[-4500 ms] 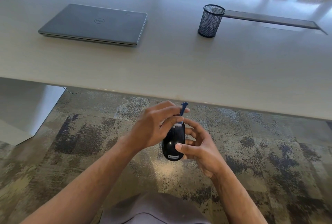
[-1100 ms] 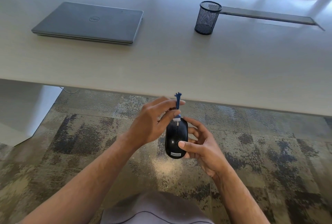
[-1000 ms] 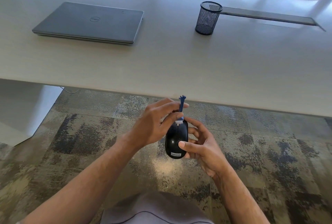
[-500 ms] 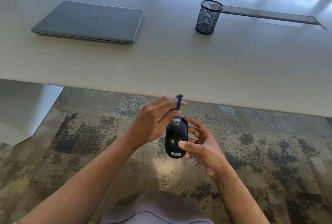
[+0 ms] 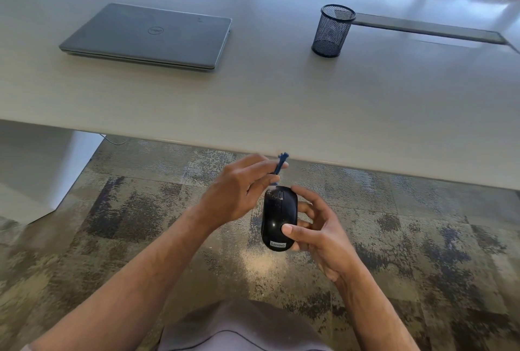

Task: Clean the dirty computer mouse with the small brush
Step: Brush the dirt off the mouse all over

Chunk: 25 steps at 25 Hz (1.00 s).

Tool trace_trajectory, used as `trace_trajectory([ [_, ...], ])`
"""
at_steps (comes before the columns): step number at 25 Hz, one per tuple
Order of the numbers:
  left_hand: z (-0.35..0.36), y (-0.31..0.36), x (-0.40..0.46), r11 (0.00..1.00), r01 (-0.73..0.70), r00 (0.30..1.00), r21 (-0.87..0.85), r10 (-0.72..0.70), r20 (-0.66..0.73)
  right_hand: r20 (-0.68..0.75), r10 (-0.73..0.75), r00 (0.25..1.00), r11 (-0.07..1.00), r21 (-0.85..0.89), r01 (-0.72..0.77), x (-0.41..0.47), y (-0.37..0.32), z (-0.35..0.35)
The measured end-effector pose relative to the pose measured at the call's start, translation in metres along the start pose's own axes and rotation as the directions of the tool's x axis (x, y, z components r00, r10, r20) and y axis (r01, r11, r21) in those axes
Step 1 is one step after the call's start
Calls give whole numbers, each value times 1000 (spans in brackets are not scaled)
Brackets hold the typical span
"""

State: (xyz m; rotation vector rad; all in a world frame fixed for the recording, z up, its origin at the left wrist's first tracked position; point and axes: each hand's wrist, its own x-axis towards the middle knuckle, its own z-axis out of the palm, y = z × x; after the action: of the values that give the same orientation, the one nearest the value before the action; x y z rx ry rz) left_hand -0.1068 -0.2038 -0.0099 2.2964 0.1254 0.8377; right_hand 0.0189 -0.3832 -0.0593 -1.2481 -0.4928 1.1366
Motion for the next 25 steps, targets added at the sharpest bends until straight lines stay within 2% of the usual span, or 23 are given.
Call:
trace_trajectory([
  [7, 9, 13, 3, 997, -63, 998, -44, 63, 18, 15, -7, 1000, 1000, 11, 7, 1, -2, 5],
  [15, 2, 6, 1, 1000, 29, 999, 6, -29, -35, 20, -1, 1000, 1000, 20, 0, 0, -2, 6],
  [20, 9, 12, -1, 999, -14, 1000, -47, 14, 11, 31, 2, 1000, 1000, 16, -3, 0, -2, 6],
  [25, 8, -1, -3, 997, 75, 997, -27, -74, 26, 29, 19, 999, 1000, 1, -19, -2, 2, 7],
])
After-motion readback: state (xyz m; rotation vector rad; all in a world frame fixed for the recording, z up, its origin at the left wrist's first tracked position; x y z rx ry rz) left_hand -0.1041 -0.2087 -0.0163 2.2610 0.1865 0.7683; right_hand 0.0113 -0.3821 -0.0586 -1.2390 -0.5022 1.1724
